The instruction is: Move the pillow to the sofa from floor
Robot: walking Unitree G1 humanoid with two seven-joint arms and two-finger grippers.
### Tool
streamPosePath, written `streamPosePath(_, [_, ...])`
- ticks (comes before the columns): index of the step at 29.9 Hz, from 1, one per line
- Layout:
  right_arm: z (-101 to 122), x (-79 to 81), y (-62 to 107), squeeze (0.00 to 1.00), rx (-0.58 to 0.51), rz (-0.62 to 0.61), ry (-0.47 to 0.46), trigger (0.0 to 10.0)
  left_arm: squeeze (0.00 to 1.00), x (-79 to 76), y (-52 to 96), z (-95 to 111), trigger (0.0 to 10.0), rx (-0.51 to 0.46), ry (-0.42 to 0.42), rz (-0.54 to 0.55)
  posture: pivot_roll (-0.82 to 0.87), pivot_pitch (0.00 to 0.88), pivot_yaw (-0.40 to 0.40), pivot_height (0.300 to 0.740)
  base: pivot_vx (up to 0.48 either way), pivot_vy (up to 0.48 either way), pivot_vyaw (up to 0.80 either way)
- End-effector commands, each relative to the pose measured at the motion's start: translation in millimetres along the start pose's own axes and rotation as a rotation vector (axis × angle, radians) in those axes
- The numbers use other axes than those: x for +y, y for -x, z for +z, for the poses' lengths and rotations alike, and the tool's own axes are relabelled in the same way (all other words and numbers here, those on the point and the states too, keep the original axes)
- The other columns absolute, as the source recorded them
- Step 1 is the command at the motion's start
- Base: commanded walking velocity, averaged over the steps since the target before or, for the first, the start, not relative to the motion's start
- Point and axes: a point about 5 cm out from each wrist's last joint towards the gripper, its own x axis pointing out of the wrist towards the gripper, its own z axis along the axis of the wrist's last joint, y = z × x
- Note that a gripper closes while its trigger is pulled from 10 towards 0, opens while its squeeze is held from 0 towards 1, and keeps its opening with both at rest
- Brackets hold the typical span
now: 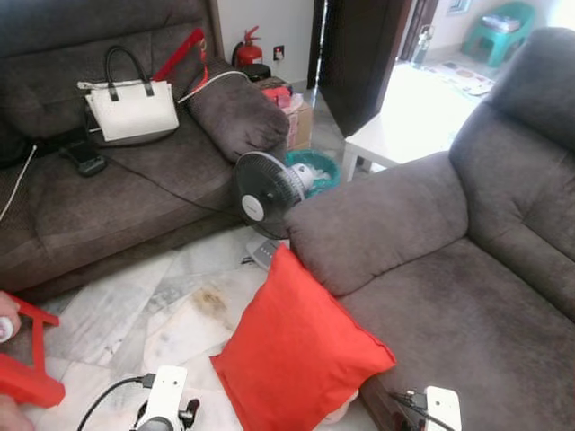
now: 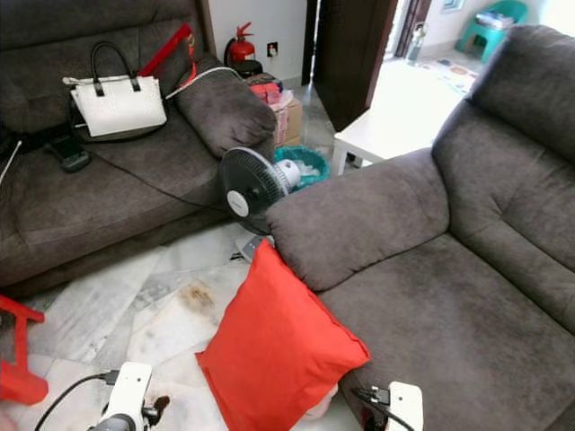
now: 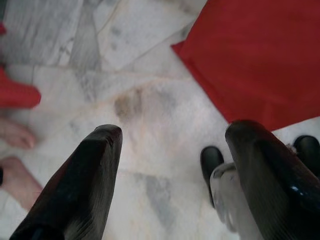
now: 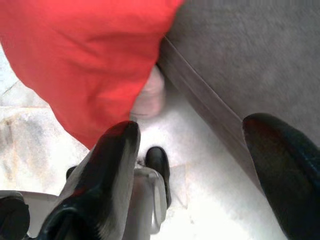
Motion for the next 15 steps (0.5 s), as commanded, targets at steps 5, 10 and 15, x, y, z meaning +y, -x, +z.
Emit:
streamPosePath(5, [-3.4,-1.3,0.8,0.00,0.014,-0.005,-0.002,10.0,0.00,0.9,1.1,-5.4,10.0,0.024,0.005,0.006,0.13,0.030,-0.012,0.740,0.000,0.000,0.00])
streamPosePath(10, [-3.3,-1.2,0.7,0.00,0.016,-0.005,-0.002,10.0,0.00,0.9,1.0,-5.3,10.0,0.027,0.008,0.006,0.13,0.033,-0.012,0.740,0.000,0.000,0.00])
streamPosePath(15, [-3.1,-1.0,0.7,0.00,0.016,-0.003,0.001,10.0,0.00,1.1,0.9,-5.3,10.0,0.030,0.008,0.006,0.13,0.036,-0.012,0.740,0.000,0.000,0.00])
